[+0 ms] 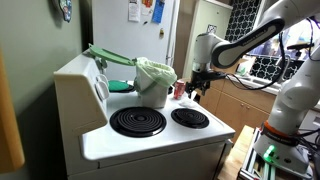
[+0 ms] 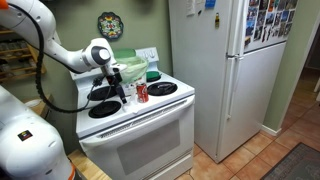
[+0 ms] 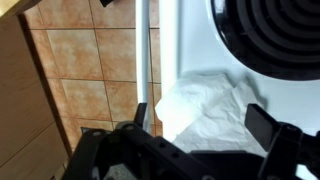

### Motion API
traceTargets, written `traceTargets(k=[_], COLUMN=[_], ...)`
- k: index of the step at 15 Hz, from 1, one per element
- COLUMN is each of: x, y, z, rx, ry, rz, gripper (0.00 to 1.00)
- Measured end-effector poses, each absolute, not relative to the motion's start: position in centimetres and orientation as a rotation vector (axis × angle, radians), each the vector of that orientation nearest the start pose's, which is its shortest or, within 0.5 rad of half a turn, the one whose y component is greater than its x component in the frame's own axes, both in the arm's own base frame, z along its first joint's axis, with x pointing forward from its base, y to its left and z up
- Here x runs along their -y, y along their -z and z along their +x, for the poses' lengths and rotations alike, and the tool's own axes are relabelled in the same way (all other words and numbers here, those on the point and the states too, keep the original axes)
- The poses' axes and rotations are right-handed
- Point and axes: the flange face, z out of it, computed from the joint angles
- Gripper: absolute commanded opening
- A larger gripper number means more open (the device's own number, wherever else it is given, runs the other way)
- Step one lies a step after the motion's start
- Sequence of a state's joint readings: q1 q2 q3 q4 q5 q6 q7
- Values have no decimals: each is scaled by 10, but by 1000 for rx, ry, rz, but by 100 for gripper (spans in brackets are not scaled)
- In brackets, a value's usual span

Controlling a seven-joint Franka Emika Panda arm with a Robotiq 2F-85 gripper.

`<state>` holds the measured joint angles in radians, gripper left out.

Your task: Put the piece of tissue on the red can and then put the can and piece of tissue in the white bin

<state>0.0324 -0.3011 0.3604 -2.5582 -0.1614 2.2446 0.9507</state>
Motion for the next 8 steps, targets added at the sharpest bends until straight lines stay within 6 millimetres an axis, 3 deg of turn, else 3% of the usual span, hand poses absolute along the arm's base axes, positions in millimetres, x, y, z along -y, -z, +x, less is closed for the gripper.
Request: traceTargets(k=[5, 7, 8], x=[-159, -159, -159], y=[-355, -350, -347], z=[405, 408, 409], rx=[-780, -769, -765], ry=[309, 337, 345], rz=[-3152, -3130, -3119], gripper=[100, 86, 71])
